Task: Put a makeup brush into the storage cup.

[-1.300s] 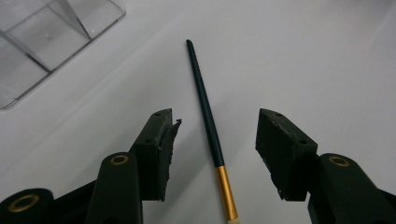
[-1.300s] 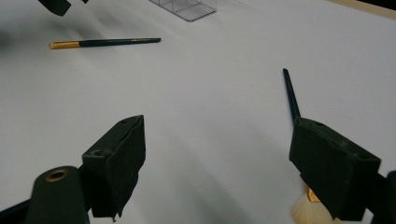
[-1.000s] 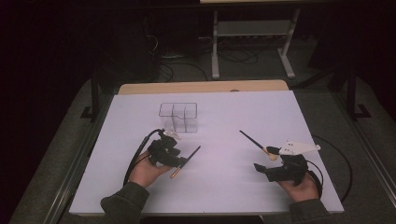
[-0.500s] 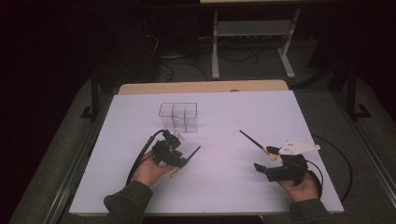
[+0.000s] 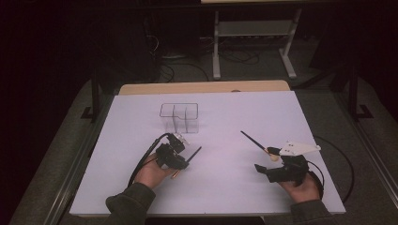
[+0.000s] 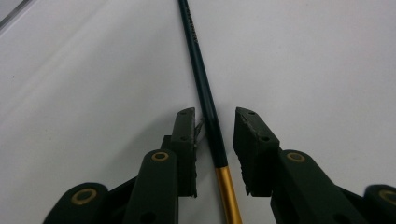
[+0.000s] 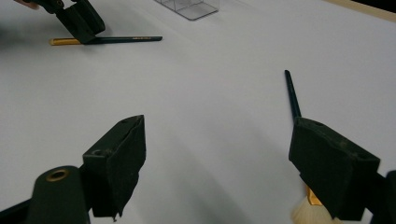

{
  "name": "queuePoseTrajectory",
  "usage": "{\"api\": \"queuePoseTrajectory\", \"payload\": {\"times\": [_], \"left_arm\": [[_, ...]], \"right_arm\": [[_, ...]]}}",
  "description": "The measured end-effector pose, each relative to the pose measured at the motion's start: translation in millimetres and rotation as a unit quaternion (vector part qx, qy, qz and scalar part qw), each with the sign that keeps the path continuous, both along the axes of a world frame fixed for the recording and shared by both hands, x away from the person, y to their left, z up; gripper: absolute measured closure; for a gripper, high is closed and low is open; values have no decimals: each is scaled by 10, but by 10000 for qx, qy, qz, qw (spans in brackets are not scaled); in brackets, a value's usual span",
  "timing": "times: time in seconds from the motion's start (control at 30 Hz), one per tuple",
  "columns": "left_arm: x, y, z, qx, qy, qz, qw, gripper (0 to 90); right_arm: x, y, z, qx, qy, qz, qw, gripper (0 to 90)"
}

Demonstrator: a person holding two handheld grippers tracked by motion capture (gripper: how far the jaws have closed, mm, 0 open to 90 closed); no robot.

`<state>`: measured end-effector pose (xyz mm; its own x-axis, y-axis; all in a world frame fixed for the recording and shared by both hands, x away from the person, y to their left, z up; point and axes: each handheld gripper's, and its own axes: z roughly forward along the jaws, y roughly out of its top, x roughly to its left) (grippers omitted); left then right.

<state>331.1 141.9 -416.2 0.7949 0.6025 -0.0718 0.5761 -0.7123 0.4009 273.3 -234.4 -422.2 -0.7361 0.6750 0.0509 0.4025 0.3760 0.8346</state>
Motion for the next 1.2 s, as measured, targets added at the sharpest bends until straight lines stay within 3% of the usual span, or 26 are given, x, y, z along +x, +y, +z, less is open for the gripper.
{"api": "queuePoseTrajectory", "payload": {"times": [0.37,0.63,0.77,1.03,1.2], "left_arm": [[-14,-25,-34,139,29,62,9999,755],[-41,-36,-45,247,-158,94,9995,821],[-69,-92,-41,506,-332,-45,9982,826],[-30,-51,-34,400,-184,-100,9990,833],[5,27,-16,230,-31,-118,9997,833]], "right_arm": [[-10,4,12,-29,-43,-20,10000,176],[-15,7,20,-54,-88,-19,9999,174],[-16,37,14,-140,-63,-7,9999,169],[-21,90,26,-218,-40,80,9997,169],[-20,130,36,-271,15,135,9995,169]]}}
